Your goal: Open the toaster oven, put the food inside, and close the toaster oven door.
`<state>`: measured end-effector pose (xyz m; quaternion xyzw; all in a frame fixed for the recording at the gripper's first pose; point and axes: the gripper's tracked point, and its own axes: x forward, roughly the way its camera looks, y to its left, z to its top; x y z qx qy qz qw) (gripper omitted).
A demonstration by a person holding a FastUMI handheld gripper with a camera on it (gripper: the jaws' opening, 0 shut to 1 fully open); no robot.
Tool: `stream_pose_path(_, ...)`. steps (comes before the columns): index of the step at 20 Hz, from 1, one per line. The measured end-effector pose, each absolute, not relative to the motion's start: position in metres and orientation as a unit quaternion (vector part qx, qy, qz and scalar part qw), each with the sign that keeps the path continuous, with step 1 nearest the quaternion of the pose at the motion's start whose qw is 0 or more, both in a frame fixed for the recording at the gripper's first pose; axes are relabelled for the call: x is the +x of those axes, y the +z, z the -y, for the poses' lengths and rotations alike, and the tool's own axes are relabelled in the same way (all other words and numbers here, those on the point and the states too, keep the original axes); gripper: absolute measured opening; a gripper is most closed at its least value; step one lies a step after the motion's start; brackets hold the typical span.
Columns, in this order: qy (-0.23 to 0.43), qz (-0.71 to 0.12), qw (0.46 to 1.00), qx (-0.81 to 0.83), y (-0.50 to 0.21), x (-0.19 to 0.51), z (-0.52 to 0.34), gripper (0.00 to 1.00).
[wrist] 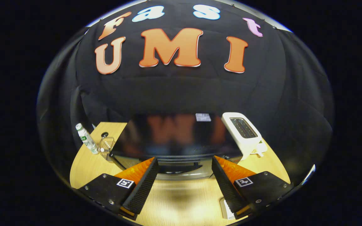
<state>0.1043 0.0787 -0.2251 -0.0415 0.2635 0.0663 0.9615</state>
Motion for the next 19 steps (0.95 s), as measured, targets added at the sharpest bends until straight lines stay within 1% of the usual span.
stream_pose_path(6, 0.043, -0.186, 0.981, -0.043, -0.132, 0.144, -0.008, 1.00)
stream_pose_path(9, 0.031, -0.154, 0.987, -0.030, -0.092, 0.150, 0.033, 1.00)
stream_pose_path(12, 0.012, -0.109, 0.992, -0.059, -0.052, 0.152, 0.083, 1.00)
stream_pose_path(19, 0.027, -0.072, 0.997, -0.031, -0.013, 0.136, 0.142, 1.00)
